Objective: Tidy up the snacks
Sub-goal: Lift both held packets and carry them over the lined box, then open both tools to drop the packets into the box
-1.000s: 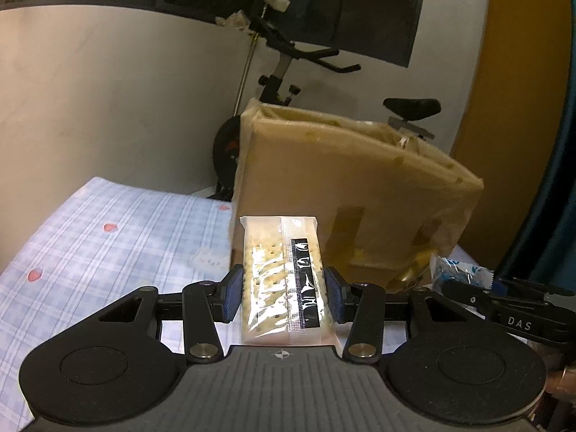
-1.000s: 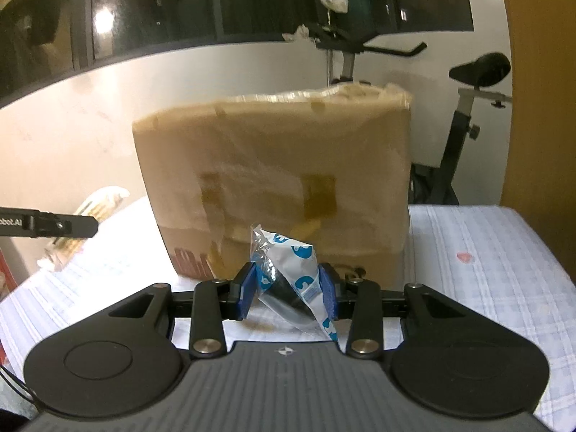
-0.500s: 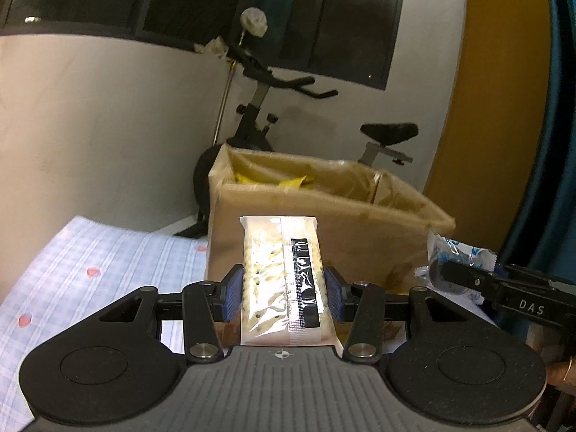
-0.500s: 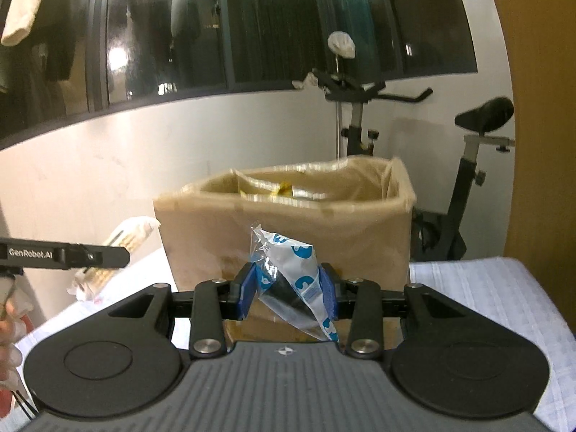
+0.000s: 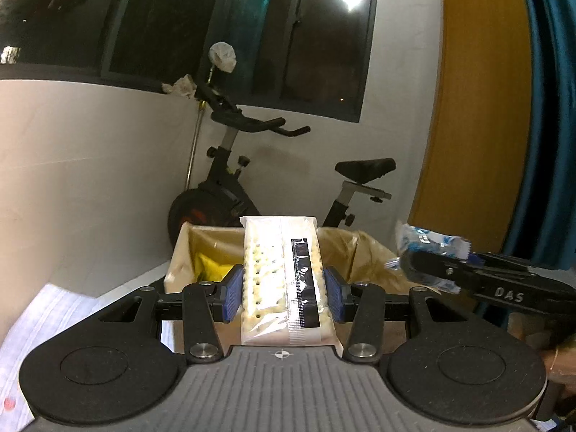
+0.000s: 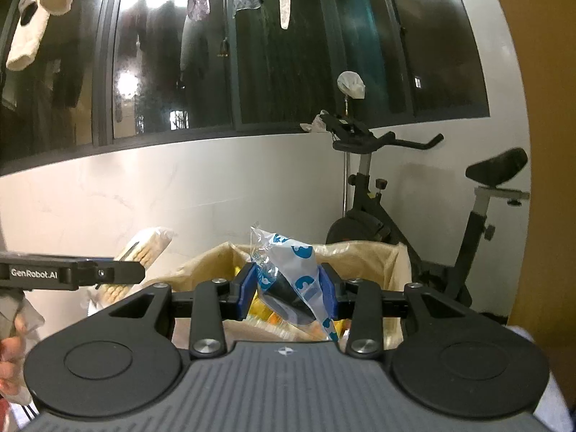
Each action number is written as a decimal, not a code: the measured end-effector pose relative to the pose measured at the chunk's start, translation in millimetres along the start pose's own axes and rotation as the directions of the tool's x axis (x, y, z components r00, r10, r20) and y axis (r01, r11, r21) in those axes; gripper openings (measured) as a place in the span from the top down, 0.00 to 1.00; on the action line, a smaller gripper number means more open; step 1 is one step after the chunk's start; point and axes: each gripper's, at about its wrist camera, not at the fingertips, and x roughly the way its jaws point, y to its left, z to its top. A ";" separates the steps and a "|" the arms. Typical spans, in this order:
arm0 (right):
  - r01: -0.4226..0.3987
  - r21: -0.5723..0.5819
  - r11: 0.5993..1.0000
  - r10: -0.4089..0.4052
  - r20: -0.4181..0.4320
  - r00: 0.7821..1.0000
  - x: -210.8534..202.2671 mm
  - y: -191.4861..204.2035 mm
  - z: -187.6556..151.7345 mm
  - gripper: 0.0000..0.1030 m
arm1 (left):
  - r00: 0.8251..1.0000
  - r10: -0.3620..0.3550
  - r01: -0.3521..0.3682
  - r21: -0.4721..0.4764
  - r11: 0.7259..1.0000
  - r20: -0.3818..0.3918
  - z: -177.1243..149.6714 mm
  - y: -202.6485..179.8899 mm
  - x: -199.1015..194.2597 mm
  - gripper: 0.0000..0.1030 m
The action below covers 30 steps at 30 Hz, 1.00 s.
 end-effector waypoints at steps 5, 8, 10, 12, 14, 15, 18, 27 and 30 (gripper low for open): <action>0.034 -0.018 0.999 -0.034 -0.048 0.998 45.1 -10.9 5.3 0.61 | 1.000 0.015 -0.015 0.021 1.000 -0.026 13.6 2.2 41.3 0.52; 0.064 -0.031 0.998 -0.066 -0.090 0.994 66.1 -14.9 1.5 0.61 | 0.998 0.040 -0.038 0.037 0.999 -0.047 18.0 5.5 57.6 0.52; 0.083 -0.026 0.996 -0.086 -0.123 0.989 77.6 -17.7 -3.1 0.61 | 0.996 0.056 -0.054 0.033 0.998 -0.073 17.0 10.2 69.2 0.52; 0.104 -0.018 0.994 -0.106 -0.155 0.982 85.5 -20.4 -9.4 0.61 | 0.993 0.067 -0.064 0.032 0.997 -0.100 15.6 13.6 80.6 0.52; 0.114 -0.007 0.994 -0.113 -0.182 0.977 90.2 -23.2 -16.8 0.61 | 0.989 0.080 -0.076 0.040 0.996 -0.122 13.9 17.6 89.9 0.52; 0.115 -0.002 0.993 -0.113 -0.197 0.974 91.8 -24.5 -19.8 0.61 | 0.987 0.089 -0.083 0.047 0.995 -0.132 11.2 18.0 93.6 0.52; 0.111 -0.006 0.994 -0.109 -0.215 0.971 91.8 -25.1 -26.3 0.60 | 0.983 0.092 -0.084 0.057 0.995 -0.160 6.5 20.2 96.3 0.49; 0.113 0.026 0.993 -0.106 -0.200 0.974 79.5 -26.4 -19.0 0.29 | 0.983 0.113 -0.102 0.086 0.991 -0.143 9.6 22.7 82.3 0.15; 0.106 0.039 0.994 -0.096 -0.194 0.976 71.1 -23.9 -12.0 0.19 | 0.982 0.132 -0.118 0.105 0.987 -0.133 14.6 18.6 73.5 0.11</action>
